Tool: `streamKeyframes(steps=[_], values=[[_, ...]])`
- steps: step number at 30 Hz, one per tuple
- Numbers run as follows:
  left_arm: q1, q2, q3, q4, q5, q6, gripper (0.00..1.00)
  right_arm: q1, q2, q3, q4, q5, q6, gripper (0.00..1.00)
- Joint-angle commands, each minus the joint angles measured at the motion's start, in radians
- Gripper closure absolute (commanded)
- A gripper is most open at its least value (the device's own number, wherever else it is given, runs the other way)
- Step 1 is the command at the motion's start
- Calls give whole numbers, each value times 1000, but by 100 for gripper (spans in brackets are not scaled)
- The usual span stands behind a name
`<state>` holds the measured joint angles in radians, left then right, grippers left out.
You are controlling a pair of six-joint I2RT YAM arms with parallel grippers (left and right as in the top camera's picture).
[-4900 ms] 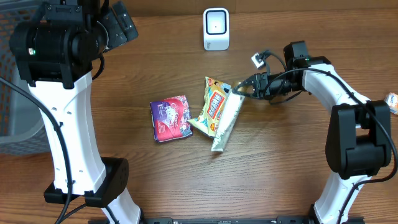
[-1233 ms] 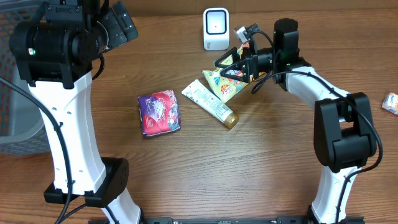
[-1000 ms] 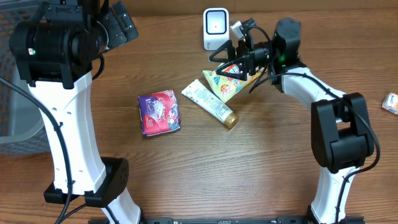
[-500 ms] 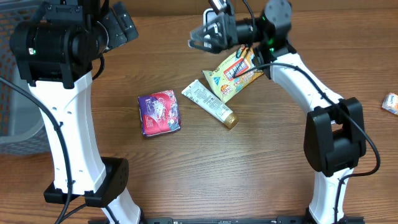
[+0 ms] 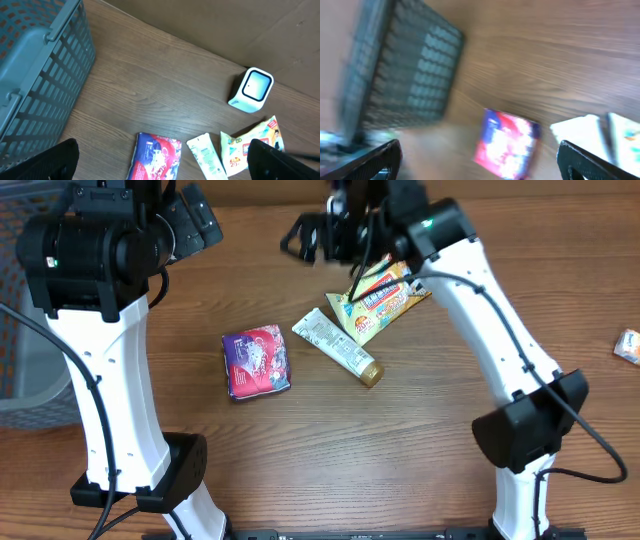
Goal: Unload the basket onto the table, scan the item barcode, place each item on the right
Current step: 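Lower right gripper onto the white tube and grasp it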
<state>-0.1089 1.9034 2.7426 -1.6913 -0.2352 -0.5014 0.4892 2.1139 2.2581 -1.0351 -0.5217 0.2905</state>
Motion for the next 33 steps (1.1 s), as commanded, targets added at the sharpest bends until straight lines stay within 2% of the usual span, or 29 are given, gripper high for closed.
streamKeyframes(steps=[1, 5, 9, 15, 19, 26, 33], values=[[4, 6, 2, 2, 0, 0, 0, 28, -26, -3, -161, 200, -404, 0], [4, 6, 2, 2, 0, 0, 0, 26, -26, -93, -255, 256, -579, 0], [4, 6, 2, 2, 0, 0, 0, 26, -26, -204, -221, 319, -632, 0], [4, 6, 2, 2, 0, 0, 0, 26, -26, -419, -69, 376, -636, 0], [4, 6, 2, 2, 0, 0, 0, 26, -26, -513, -27, 425, -631, 0], [4, 6, 2, 2, 0, 0, 1, 26, -26, -533, -25, 462, -603, 0], [4, 6, 2, 2, 0, 0, 0, 27, -27, -533, -142, 397, -502, 0]])
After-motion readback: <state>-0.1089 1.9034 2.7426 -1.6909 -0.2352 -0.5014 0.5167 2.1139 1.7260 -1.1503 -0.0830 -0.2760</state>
